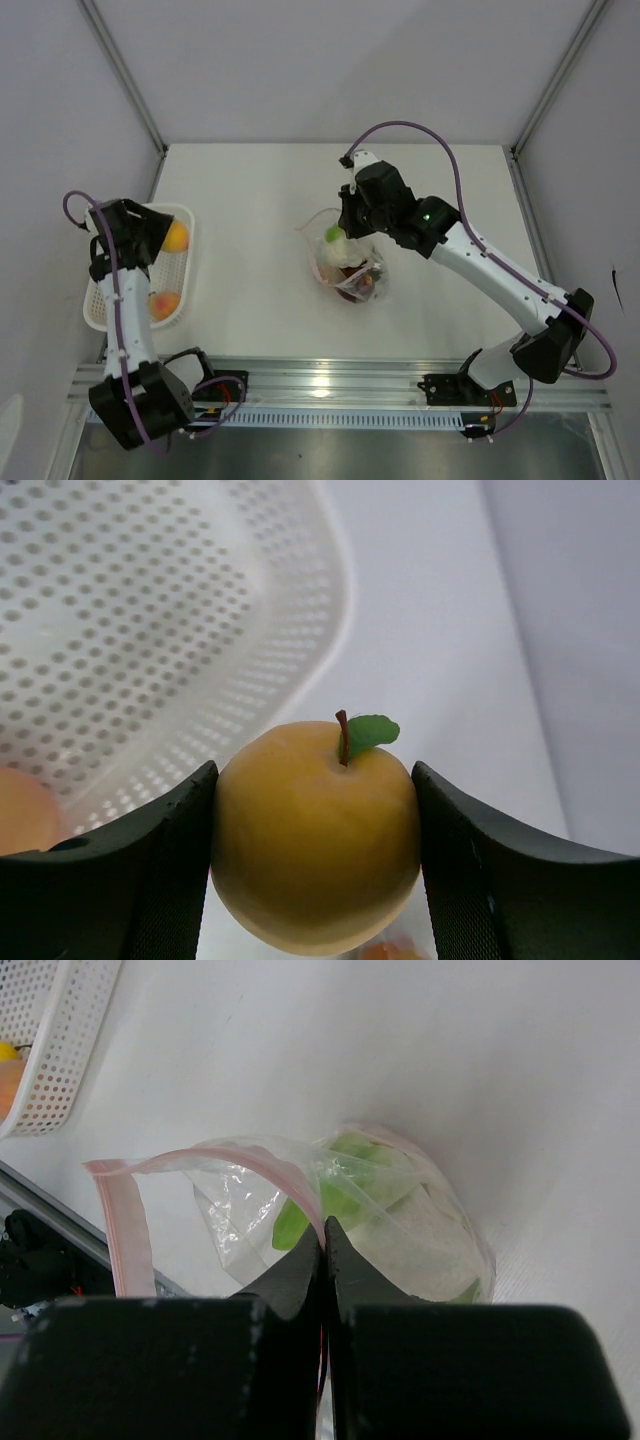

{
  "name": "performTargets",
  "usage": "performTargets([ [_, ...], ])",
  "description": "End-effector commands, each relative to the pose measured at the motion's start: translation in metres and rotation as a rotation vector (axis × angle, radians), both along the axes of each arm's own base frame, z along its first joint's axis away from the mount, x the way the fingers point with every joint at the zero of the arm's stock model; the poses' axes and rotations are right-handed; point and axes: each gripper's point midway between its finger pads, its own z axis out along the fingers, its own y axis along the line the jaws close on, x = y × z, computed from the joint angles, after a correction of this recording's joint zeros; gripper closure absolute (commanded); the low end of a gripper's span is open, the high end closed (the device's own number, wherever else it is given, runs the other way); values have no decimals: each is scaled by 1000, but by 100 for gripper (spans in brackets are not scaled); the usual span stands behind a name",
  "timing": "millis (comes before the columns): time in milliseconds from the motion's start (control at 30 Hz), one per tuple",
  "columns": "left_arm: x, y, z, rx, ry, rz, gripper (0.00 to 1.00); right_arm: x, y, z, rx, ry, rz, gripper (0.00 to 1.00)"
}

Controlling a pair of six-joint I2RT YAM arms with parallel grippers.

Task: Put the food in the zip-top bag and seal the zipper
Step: Pick up the fake fruit from the bin, then place the fake fruit in the zipper food storage bag.

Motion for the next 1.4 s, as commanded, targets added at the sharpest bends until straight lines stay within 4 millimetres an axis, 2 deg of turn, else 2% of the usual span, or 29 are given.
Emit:
performTargets([
  [0,5,-61,54,-28,-257,-223,100,15,0,12,6,-27,-32,100],
  [67,1,-87,71,-35,-322,-309,99,17,-1,14,-2,-28,-36,100],
  [100,-3,-114,80,-47,-354,-404,99,20,-3,12,-9,-26,-46,100],
  [133,-7,-130,101,-29,-433,-467,99,20,-6,12,-10,-23,-51,100],
  [167,-11,-146,111,-34,-475,-537,99,20,-7,13,-10,-24,-54,100],
  [267,-36,-216,152,-117,-673,-825,99,20,-13,13,-6,-22,-68,100],
  [300,-43,-229,160,-145,-709,-881,99,19,-14,16,-2,-26,-70,100],
  [333,-55,-251,171,-177,-765,-979,99,18,-15,18,1,-26,-70,100],
  [467,-77,-285,200,-207,-851,-1112,99,15,-17,31,26,-33,-78,100],
  [600,-91,-307,214,-232,-909,-1192,100,9,-17,44,67,-29,-70,100],
  [767,-107,-336,218,-260,-943,-1293,99,0,-9,57,127,-13,-39,100],
  [1067,-116,-361,222,-249,-976,-1331,99,-8,4,62,167,8,-6,100],
  [1233,-111,-371,206,-264,-981,-1299,99,-11,7,65,187,15,1,100],
  [1367,-102,-383,182,-219,-924,-1299,94,-11,7,68,202,13,-4,100],
])
